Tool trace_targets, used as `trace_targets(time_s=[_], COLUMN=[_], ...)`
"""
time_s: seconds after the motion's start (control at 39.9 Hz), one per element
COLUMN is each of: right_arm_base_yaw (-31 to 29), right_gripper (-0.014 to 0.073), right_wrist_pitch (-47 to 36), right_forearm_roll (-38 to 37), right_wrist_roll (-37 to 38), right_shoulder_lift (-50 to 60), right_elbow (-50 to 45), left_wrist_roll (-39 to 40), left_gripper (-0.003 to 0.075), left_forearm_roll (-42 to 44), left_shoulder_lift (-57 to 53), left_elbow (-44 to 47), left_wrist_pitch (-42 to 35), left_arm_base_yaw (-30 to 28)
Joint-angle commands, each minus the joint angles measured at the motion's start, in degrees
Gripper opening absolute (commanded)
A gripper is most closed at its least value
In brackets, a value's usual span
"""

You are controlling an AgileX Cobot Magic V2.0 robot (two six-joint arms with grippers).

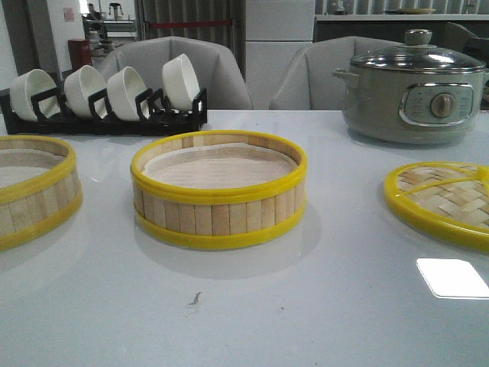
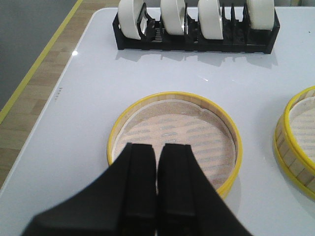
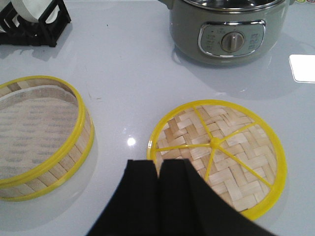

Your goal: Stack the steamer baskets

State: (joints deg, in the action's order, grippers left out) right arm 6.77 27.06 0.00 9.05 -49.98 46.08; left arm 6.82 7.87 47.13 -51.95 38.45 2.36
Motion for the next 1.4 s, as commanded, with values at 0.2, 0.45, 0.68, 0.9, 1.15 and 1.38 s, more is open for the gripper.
trace_targets(time_s=[0.2,0.45,0.68,0.9,1.15,1.38], right_arm_base_yaw=[0.10,0.10,0.10,0.10,0.10,0.10], right_gripper=[0.0056,0.0056,0.0056,0.0123,0.0479,0.0476], right_wrist_pitch=[-7.91,-10.10,-10.17,-8.28,-8.90,-9.02], right_forearm_roll=[-0.42,-0.42,-0.42,-0.42,-0.53,-0.53], right_wrist_roll=[-0.46,-0.46,-0.46,-0.51,-0.51,-0.51], right_shoulder_lift=[0.44,0.38,0.38,0.38,0.38,0.38], right_elbow=[2.18,2.18,2.18,2.18,2.18,2.18], left_wrist_roll=[-0.06,-0.06,-0.06,-0.06,-0.06,-0.06], left_gripper=[0.0091,0.0091,0.0091,0.0091,0.0244,0.0489], left_forearm_roll=[-0.47,-0.62,-1.32,-1.41,-1.41,-8.56], left_shoulder_lift=[0.01,0.01,0.01,-0.11,0.36,3.52], left_elbow=[-2.15,-2.15,-2.15,-2.15,-1.91,-1.78], left_wrist_pitch=[-4.53,-5.43,-3.79,-4.21,-6.96,-6.16], left_arm_base_yaw=[0.40,0.40,0.40,0.40,0.40,0.40])
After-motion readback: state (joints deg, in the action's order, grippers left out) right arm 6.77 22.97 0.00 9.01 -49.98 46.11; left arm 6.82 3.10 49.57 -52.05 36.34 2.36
